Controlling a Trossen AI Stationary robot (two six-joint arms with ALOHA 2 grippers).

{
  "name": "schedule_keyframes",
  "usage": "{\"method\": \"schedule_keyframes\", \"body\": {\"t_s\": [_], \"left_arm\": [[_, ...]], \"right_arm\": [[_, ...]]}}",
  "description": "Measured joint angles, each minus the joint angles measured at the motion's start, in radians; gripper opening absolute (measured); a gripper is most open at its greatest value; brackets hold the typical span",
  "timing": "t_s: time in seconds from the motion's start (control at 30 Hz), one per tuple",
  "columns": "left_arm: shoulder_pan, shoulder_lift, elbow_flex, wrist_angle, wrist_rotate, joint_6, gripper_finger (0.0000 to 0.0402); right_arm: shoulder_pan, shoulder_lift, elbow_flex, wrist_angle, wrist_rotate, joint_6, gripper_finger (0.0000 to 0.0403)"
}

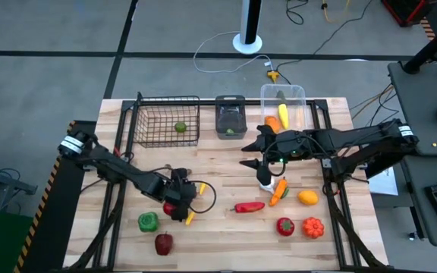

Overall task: Sort produce into baskets
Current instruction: Put the small red chili pepper into the black bin

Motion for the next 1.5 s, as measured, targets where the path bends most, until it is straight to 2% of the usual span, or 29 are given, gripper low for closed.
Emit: {"method": "schedule_keyframes", "body": {"t_s": [0.47,0.8,1.13,1.37,1.5], "left_arm": [[0.043,0.100,0.035,0.000,-0.018,0.010,0.0187],[0.045,0.099,0.036,-0.007,0.017,0.011,0.0110],[0.045,0.086,0.037,-0.012,0.038,0.070,0.0011],[0.045,0.012,0.127,-0.119,0.035,0.172,0.0007],[0.047,-0.052,0.183,-0.145,-0.025,0.260,0.0005]], "right_arm": [[0.000,0.003,0.000,-0.020,0.000,-0.002,0.0211],[0.000,0.003,0.000,-0.023,0.000,-0.001,0.0211],[0.000,0.003,0.000,-0.023,0.000,-0.001,0.0211],[0.000,0.003,-0.001,-0.023,0.000,-0.001,0.0211],[0.000,0.003,-0.001,-0.024,0.000,-0.001,0.0211]]}}
